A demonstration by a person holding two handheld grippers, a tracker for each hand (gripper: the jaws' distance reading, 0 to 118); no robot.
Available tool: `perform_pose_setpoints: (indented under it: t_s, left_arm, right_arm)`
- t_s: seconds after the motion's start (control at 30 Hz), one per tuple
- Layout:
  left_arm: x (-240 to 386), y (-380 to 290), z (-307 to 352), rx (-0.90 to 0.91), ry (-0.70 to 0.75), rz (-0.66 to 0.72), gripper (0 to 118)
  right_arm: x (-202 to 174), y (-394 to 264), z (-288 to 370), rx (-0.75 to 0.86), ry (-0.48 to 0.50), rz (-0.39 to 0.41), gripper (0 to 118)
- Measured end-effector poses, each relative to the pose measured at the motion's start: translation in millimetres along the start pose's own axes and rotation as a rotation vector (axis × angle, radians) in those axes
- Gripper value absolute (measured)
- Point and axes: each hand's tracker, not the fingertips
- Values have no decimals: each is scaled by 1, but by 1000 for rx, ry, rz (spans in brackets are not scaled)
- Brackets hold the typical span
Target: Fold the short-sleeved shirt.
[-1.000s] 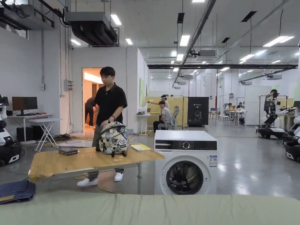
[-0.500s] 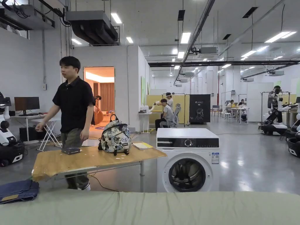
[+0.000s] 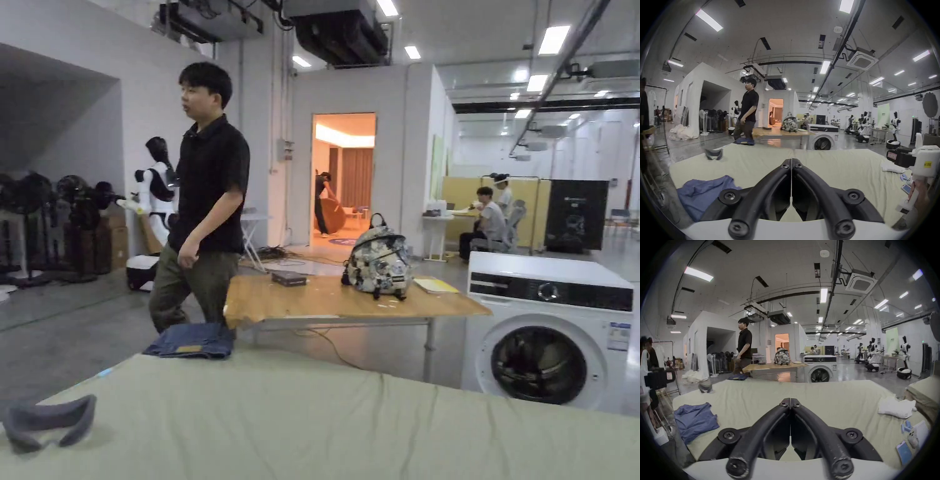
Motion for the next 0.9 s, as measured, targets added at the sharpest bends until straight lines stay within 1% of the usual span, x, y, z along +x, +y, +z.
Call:
perform_pose_setpoints:
  t_s: [0.1,0.2,0.27,0.3,0.33,0.37,0.4,0.43,0.47,0.5,0.53,0.6,0.67,0.73,0.77,0.8,0.87,0.9]
  left_arm:
    - [-24,-3,8,-54,40,6,0]
    - [-44,-14,11,-101,104,-29,0]
    - [-61,-21,10,-155,83,-14,0]
    - [-77,-24,3,-227,68,15,12]
    - [-89,-27,-2,-268,51,29,32]
    - [-105,-32,-11,-313,39,34,61]
    - [-122,-39,-23,-370,27,34,98]
    - [-138,-46,-35,-429,14,30,109]
    - [-157,-56,-50,-494,17,32,110]
    - [-175,-65,-66,-509,22,38,110]
    - [-187,-74,-79,-569,44,39,110]
    - [-224,-100,-117,-653,69,87,110]
    - [-257,-131,-150,-757,73,147,110]
    - [-280,-154,-174,-838,151,165,109]
    - [-290,-167,-183,-853,186,157,107]
    - [-299,-177,-194,-899,240,150,99]
    - [-306,-193,-206,-973,238,135,97]
    - [-300,-195,-207,-966,225,96,90]
  right_arm:
    - [-7,-5,-6,-14,36,-33,0]
    - [-14,-11,-10,-40,64,-24,0]
    - [-16,-15,-10,-57,81,-12,0]
    - [-15,-18,-10,-70,107,-16,0]
    - [-14,-21,-9,-77,109,-20,0]
    - [-13,-25,-9,-85,106,-24,0]
    - [-10,-31,-11,-103,99,-34,0]
    - [-7,-36,-13,-124,99,-48,0]
    - [-3,-41,-14,-149,99,-65,0]
    - [0,-46,-15,-165,91,-80,0]
    - [1,-50,-16,-177,86,-90,0]
    - [7,-59,-19,-216,75,-121,0]
    - [11,-66,-21,-253,62,-127,0]
    - [15,-71,-21,-271,43,-120,0]
    - [17,-73,-22,-287,29,-116,0]
    - [18,-73,-20,-293,18,-112,0]
    - [21,-75,-21,-305,3,-108,0]
    - [23,-76,-22,-313,-7,-115,0]
